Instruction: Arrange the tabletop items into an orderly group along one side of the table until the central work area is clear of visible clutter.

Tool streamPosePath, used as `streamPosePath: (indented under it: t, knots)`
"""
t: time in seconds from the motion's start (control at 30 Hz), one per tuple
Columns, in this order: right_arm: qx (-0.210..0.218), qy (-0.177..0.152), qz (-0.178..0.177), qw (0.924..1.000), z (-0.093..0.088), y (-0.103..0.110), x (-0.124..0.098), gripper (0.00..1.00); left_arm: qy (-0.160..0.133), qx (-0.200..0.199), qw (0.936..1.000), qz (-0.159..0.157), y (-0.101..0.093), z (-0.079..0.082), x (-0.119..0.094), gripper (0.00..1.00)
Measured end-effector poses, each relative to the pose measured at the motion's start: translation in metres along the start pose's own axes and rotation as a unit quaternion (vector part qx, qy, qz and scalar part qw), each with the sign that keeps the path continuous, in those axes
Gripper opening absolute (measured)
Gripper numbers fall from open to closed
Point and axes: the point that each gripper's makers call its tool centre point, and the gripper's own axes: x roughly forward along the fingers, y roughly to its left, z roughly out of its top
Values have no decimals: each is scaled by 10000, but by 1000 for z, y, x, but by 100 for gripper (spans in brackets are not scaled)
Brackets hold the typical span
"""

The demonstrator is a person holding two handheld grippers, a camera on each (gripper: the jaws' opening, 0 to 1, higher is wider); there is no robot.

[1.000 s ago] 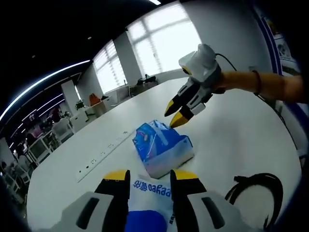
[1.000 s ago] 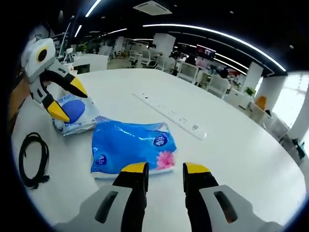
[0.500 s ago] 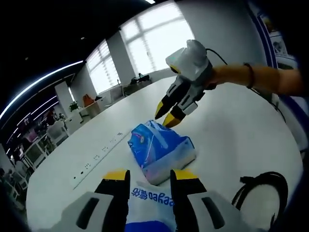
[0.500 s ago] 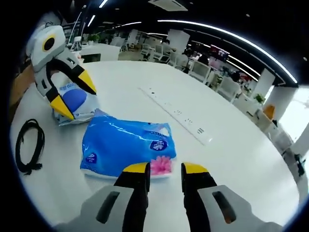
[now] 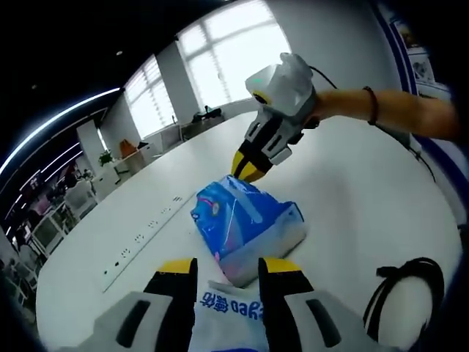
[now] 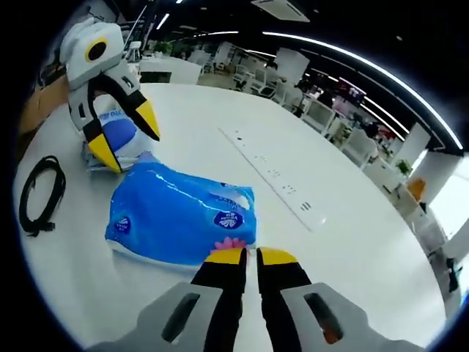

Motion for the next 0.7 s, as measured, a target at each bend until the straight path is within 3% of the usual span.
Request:
streamPosePath:
  t: [0.1,0.2,0.4,0.6,0.7]
  knots:
    - [35,-37,4,10000,1,1,1,4,26,50,10000,-37,-2,-1,2,29]
    - [4,-49,-10,10000,2,2,1,2,50,212,9998,10,-1,0,2,16]
    - [33,-49,-53,10000,3,1,2,0,44,336,9994,73,1,4,2,0]
    - [74,-49,-106,9999,3,-1,4,0,71,318,9995,30,0,3,4,0]
    - [16,-19,-113,9999,2,-1,5,0,257,418,9987,-99,-4,-4,2,11]
